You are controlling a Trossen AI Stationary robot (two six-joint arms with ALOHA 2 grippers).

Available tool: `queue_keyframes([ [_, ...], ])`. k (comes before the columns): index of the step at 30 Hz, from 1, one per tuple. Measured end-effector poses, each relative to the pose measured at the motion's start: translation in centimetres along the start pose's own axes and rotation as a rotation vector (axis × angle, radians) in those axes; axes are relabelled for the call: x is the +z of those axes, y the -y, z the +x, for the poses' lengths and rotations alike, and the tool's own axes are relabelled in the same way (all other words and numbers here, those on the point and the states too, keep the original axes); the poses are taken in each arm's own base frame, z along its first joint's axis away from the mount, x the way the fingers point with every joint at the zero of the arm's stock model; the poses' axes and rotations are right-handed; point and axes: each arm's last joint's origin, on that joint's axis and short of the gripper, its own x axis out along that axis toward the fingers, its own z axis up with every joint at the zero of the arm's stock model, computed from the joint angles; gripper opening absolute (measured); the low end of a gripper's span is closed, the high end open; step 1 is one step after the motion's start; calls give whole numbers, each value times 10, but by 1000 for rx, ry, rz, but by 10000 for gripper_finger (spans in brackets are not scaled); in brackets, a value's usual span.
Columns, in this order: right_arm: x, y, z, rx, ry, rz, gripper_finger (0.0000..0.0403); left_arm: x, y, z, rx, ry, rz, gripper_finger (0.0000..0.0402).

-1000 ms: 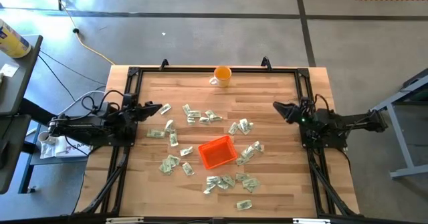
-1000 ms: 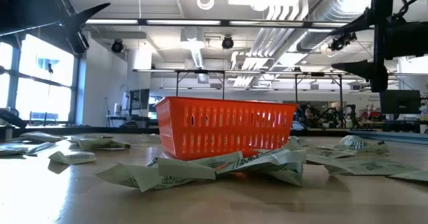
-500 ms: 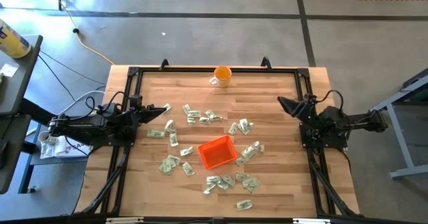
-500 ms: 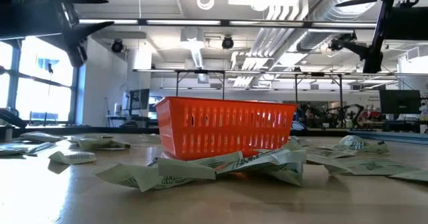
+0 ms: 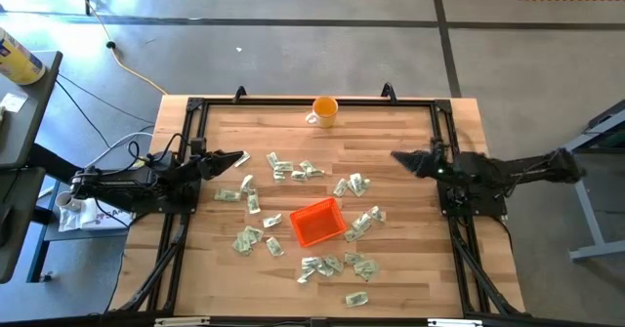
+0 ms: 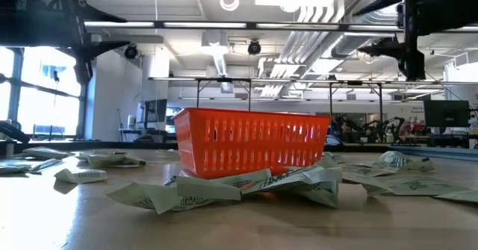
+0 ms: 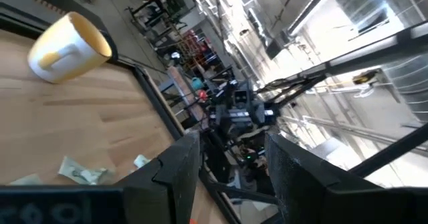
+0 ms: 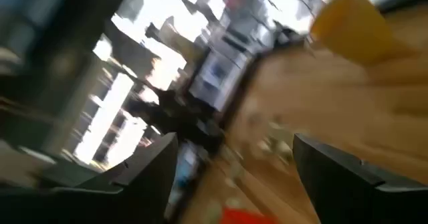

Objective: Pick and place Stevia / Truvia into bins
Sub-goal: Put the stevia packet into the bin

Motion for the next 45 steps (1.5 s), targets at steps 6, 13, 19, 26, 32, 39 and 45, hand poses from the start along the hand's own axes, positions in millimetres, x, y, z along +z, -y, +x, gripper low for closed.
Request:
queue_keyframes([
  [6, -16, -1, 14, -533, -503, -180, 267, -1, -1, 0, 8, -5, 3, 205],
  [13, -46, 6, 42, -615, -818, -269, 269, -2, -3, 0, 30, -21, 11, 205],
  [19, -74, 14, 57, -584, -963, -386, 269, -5, -8, 0, 77, -52, -25, 205],
  [26, -93, 28, 69, -644, -949, -507, 268, -6, -8, -1, 85, -59, -25, 205],
  [32, -107, 37, 82, -626, -957, -538, 268, -6, -9, -1, 93, -65, -22, 205],
  [39, -110, 45, 82, -707, -953, -545, 203, -8, -11, -1, 113, -81, -13, 205],
  [45, -102, 44, 79, -736, -906, -544, 46, -8, -11, -1, 113, -82, -11, 205],
])
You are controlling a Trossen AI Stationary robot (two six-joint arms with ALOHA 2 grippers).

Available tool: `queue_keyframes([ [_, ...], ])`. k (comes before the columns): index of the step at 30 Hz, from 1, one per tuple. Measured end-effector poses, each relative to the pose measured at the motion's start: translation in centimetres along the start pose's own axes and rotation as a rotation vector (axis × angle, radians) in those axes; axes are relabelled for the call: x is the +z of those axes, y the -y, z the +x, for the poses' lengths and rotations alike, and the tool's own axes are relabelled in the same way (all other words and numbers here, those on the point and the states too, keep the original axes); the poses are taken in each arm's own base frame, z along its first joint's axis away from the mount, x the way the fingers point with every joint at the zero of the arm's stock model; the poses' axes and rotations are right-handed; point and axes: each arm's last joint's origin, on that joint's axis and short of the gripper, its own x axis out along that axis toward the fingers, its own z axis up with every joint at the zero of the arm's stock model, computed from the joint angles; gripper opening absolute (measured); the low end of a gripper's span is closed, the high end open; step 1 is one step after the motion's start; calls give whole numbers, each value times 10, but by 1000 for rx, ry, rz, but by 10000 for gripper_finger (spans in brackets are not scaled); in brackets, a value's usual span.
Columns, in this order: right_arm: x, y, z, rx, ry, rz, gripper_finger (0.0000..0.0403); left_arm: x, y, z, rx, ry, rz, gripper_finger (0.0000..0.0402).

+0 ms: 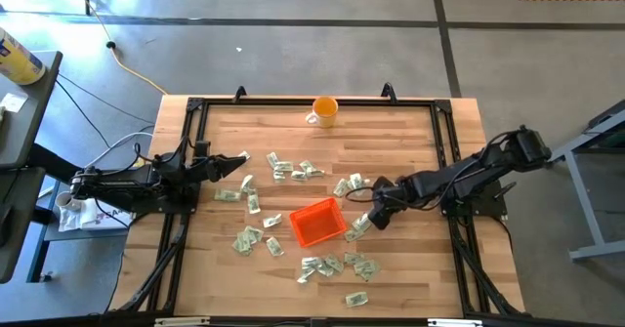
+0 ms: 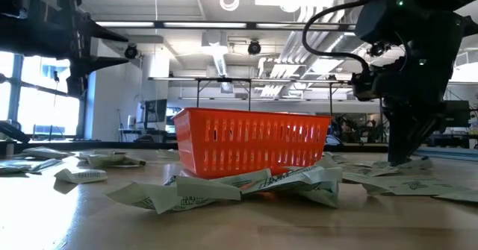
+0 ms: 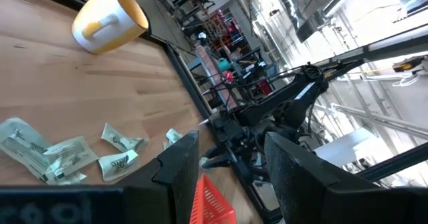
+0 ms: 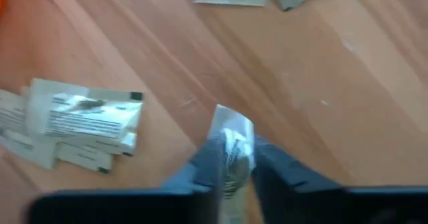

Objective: Pick and place Stevia / Truvia into bins
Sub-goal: Put the stevia packet into the bin

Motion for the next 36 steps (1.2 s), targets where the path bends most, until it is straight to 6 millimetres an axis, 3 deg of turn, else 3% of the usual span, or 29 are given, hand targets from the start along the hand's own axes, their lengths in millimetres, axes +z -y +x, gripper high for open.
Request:
queue_keyframes([
  [2, 3, 2, -1, 18, -16, 32, 13, 0, 0, 0, 0, 0, 0, 205],
  [6, 15, 0, -13, 54, 18, 91, 22, 0, 0, 0, 0, 0, 0, 205],
  [13, 82, -25, -74, 265, 283, -30, 10, 0, 0, 0, 4, 7, 0, 205],
  [16, 109, -32, -84, 392, 256, -109, 11, 1, 0, 0, 12, 20, 0, 205],
  [22, 140, -60, -59, 510, 108, -270, 4, 1, 0, 0, 17, 29, -1, 205],
  [29, 157, -104, -24, 604, -79, -421, 13, 1, 0, 0, 9, 18, -1, 205],
  [36, 168, -117, -2, 528, -191, -446, 29, -4, 2, 0, -73, -131, -1, 205],
])
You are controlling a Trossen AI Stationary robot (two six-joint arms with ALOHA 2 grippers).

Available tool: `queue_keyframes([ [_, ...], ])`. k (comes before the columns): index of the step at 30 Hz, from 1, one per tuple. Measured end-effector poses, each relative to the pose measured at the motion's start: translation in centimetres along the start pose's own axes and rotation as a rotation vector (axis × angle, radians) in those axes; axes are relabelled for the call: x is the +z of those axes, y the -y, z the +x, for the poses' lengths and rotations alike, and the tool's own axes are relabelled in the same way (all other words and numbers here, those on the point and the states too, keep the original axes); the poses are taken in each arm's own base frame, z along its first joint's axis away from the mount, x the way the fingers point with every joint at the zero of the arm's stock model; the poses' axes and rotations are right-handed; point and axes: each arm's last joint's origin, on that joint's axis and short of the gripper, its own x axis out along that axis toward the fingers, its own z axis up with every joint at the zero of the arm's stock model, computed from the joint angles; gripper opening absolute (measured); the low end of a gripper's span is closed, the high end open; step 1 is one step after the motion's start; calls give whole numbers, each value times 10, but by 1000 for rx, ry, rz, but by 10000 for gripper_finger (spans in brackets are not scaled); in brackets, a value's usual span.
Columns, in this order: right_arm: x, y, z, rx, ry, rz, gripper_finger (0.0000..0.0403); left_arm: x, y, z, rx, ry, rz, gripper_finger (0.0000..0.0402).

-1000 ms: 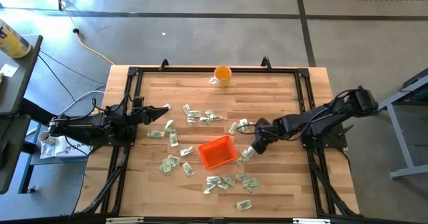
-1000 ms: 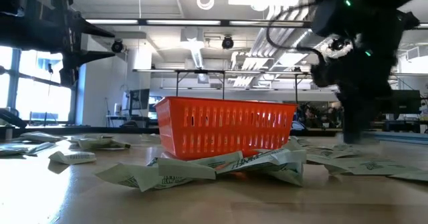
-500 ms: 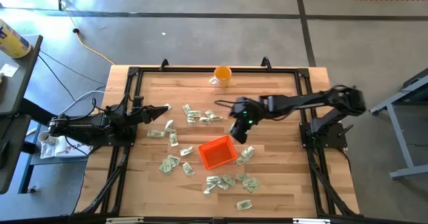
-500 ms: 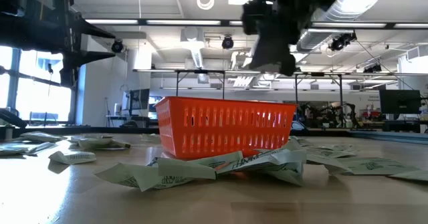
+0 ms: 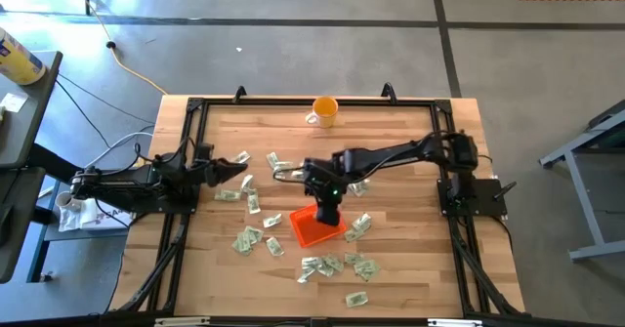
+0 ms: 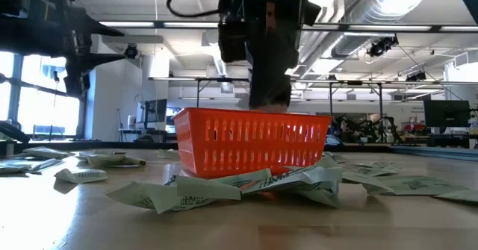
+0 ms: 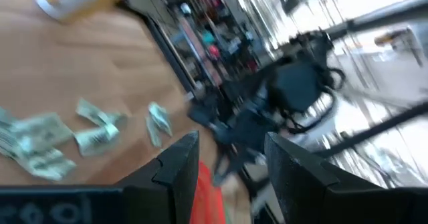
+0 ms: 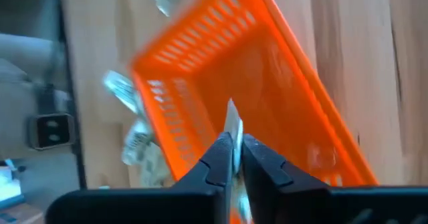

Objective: Pick and place Stevia / Truvia into bins
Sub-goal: Put the stevia packet into the bin

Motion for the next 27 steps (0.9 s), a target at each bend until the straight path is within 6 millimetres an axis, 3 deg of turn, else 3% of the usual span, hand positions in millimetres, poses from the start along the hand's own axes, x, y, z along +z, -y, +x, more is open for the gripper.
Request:
queue_keyframes([
  [5, -5, -11, 14, -104, -27, 60, 93, -2, -2, 1, 10, -39, 54, 213],
  [9, -11, -25, 19, -212, 4, 83, 160, -4, -3, 3, 26, -63, 79, 256],
  [14, -19, -49, 2, -402, 114, 34, 238, -5, -3, 4, 25, -80, 64, 333],
  [17, -26, -61, -15, -506, 178, 50, 269, -4, -2, 4, 14, -69, 63, 357],
  [20, -36, -69, -33, -579, 201, 94, 284, -3, -3, 4, 34, -41, 77, 354],
  [27, -62, -72, -66, -713, 139, 170, 286, -2, -5, 8, 111, 30, 97, 304],
])
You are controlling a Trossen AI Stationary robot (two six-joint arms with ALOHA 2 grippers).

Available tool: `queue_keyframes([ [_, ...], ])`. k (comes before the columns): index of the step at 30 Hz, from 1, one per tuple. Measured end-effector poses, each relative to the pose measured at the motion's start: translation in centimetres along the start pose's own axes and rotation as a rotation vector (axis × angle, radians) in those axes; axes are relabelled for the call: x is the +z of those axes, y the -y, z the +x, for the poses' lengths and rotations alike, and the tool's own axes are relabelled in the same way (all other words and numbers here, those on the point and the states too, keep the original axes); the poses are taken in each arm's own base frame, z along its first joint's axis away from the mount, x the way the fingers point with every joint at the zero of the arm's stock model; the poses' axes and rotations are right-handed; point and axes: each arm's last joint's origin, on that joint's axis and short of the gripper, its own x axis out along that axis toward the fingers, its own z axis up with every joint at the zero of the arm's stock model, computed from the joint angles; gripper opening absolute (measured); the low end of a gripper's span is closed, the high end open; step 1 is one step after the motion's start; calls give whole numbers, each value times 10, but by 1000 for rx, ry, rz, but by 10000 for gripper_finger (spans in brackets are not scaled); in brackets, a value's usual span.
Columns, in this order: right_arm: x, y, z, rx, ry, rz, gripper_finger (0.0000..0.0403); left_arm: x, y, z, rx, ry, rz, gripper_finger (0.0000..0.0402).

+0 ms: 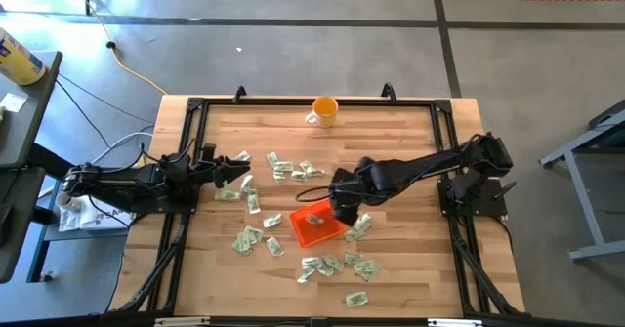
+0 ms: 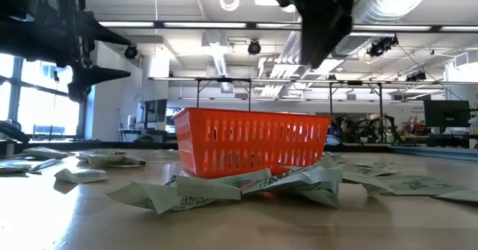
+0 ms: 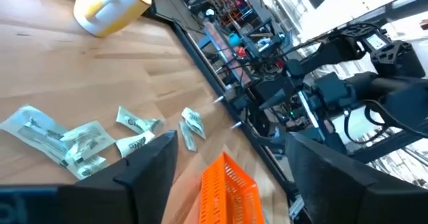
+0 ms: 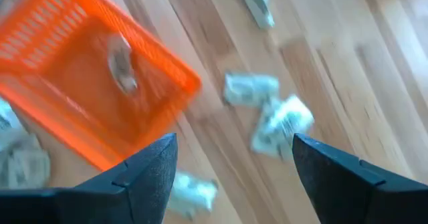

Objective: Pick and place Stevia / Truvia into bins
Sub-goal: Put the stevia packet into the bin

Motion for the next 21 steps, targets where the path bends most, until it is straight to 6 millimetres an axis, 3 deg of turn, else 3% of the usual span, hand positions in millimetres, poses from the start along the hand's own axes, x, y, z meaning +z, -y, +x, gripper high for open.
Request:
queue_keyframes([
  [8, -55, 29, 24, 43, -234, -8, 286, -1, 3, 10, -16, -14, -2, 289],
  [15, -81, 61, 41, 52, -148, 124, 286, 31, 29, 6, -94, 462, 1, 289],
  [17, -85, 69, 46, 54, -134, 144, 286, 35, 36, 10, -20, 414, 63, 289],
  [21, -90, 83, 53, 55, -115, 154, 286, 47, 57, 22, 270, 150, 205, 289],
])
